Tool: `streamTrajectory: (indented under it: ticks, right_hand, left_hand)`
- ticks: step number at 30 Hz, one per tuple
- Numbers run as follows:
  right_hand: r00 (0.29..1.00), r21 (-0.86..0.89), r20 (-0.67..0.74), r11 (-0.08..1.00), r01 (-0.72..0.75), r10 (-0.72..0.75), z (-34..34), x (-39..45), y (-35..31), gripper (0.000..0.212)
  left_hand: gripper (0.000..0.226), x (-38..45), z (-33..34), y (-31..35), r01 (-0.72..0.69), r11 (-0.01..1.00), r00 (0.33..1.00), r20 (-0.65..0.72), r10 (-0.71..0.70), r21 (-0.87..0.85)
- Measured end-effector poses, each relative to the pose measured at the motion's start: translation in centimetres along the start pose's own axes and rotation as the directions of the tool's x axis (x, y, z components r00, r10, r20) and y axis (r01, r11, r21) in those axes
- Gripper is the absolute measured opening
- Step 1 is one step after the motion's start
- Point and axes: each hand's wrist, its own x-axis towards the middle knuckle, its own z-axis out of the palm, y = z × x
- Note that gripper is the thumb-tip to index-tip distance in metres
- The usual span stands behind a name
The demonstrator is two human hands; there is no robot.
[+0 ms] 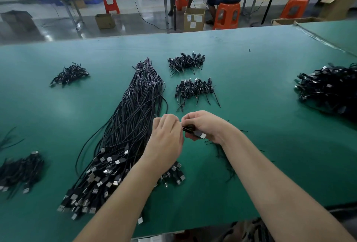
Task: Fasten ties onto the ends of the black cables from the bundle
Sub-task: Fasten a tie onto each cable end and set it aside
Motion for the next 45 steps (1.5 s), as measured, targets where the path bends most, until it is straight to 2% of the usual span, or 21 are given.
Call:
streamTrajectory:
  ticks: [3,5,6,9,10,11,17,22,24,25,27,28,30,33,35,36,38,40,41,43,45]
  right_hand:
    - [0.999,0.159,0.041,0.987,0.015,-0.021,-0.2,0.0,0.7,0.017]
    - [0.994,0.228,0.05,0.97,0.08,-0.094,-0.4,0.1,1.3,0.017]
    - [0.99,0.193,0.032,0.973,0.13,-0.139,-0.4,0.2,1.6,0.014]
    - [0.975,-0.022,-0.024,0.976,0.218,-0.219,-0.4,0.4,2.0,0.013]
    - [0.973,-0.059,-0.038,0.972,0.226,-0.228,-0.3,0.5,1.9,0.01]
    - [0.97,-0.074,-0.054,0.97,0.233,-0.238,-0.2,0.5,1.8,0.011]
    - [0.955,-0.047,-0.049,0.956,0.289,-0.291,0.0,0.3,1.4,0.013]
    - [0.96,-0.038,-0.035,0.96,0.276,-0.278,0.0,-0.2,1.2,0.009]
    - [0.97,-0.006,-0.048,0.971,0.238,-0.238,0.2,-0.2,1.0,0.011]
    - [0.977,0.023,-0.044,0.978,0.209,-0.207,0.2,-0.1,0.9,0.009]
    - [0.992,0.081,0.003,0.989,0.127,-0.128,0.1,-0.1,0.8,0.007]
    - [0.996,0.103,0.037,0.991,0.082,-0.086,0.0,-0.1,0.7,0.008]
    - [0.996,0.147,0.089,0.989,0.015,-0.028,-0.1,-0.3,0.8,0.008]
    - [0.993,0.249,0.121,0.968,-0.021,-0.009,-0.1,-0.4,1.4,0.008]
    - [0.989,0.339,0.135,0.941,0.004,-0.053,-0.2,-0.4,1.8,0.014]
    - [0.986,0.37,0.14,0.928,0.037,-0.095,-0.3,-0.4,2.0,0.017]
    - [0.976,0.323,0.121,0.937,0.135,-0.182,-0.4,-0.3,2.3,0.022]
    - [0.971,0.137,0.058,0.966,0.22,-0.23,-0.2,-0.2,2.3,0.023]
    - [0.969,0.045,0.019,0.968,0.245,-0.246,0.0,-0.2,2.1,0.022]
    - [0.961,-0.042,-0.04,0.962,0.271,-0.273,0.1,-0.2,1.8,0.015]
    - [0.958,-0.057,-0.055,0.958,0.28,-0.283,0.0,-0.3,1.5,0.011]
  left_hand:
    - [0.012,0.0,-0.1,-0.4,0.176,0.963,0.982,-0.033,-0.186,-0.204]
    - [0.014,0.3,-0.2,-0.7,0.405,0.826,0.906,0.052,-0.42,-0.393]
    - [0.013,0.6,-0.3,-1.0,0.528,0.704,0.835,0.14,-0.532,-0.476]
    - [0.014,1.4,-0.6,-1.6,0.741,0.133,0.539,0.466,-0.702,-0.658]
    - [0.015,1.5,-0.6,-1.8,0.738,0.022,0.501,0.527,-0.686,-0.674]
    - [0.016,1.5,-0.7,-1.8,0.738,-0.008,0.497,0.553,-0.669,-0.674]
    - [0.015,1.5,-0.8,-1.7,0.738,0.006,0.518,0.56,-0.647,-0.675]
    - [0.018,1.4,-0.9,-1.7,0.747,0.091,0.555,0.541,-0.632,-0.659]
    - [0.016,1.4,-1.0,-1.5,0.733,0.262,0.621,0.459,-0.636,-0.628]
    - [0.017,1.3,-1.1,-1.3,0.686,0.439,0.702,0.37,-0.608,-0.58]
    - [0.019,1.0,-1.4,-1.0,0.411,0.827,0.911,0.173,-0.373,-0.384]
    - [0.017,0.9,-1.5,-0.9,0.226,0.942,0.971,0.129,-0.2,-0.249]
    - [0.01,0.6,-1.4,-0.8,-0.025,1.0,0.99,0.138,0.028,-0.018]
    - [0.01,0.1,-1.2,-0.8,-0.05,0.999,0.993,0.112,0.047,0.022]
    - [0.012,0.2,-1.5,-0.8,0.136,0.979,0.989,0.072,-0.127,-0.154]
    - [0.014,0.3,-1.6,-0.9,0.286,0.923,0.958,0.094,-0.271,-0.256]
    - [0.016,0.9,-1.7,-1.5,0.587,0.699,0.808,0.252,-0.532,-0.409]
    - [0.013,1.2,-1.6,-1.9,0.762,0.423,0.637,0.449,-0.627,-0.49]
    - [0.014,1.2,-1.7,-1.9,0.793,0.334,0.59,0.507,-0.628,-0.509]
    - [0.015,1.1,-1.6,-1.7,0.804,0.254,0.564,0.554,-0.613,-0.538]
    - [0.014,1.0,-1.6,-1.5,0.789,0.246,0.577,0.543,-0.611,-0.562]
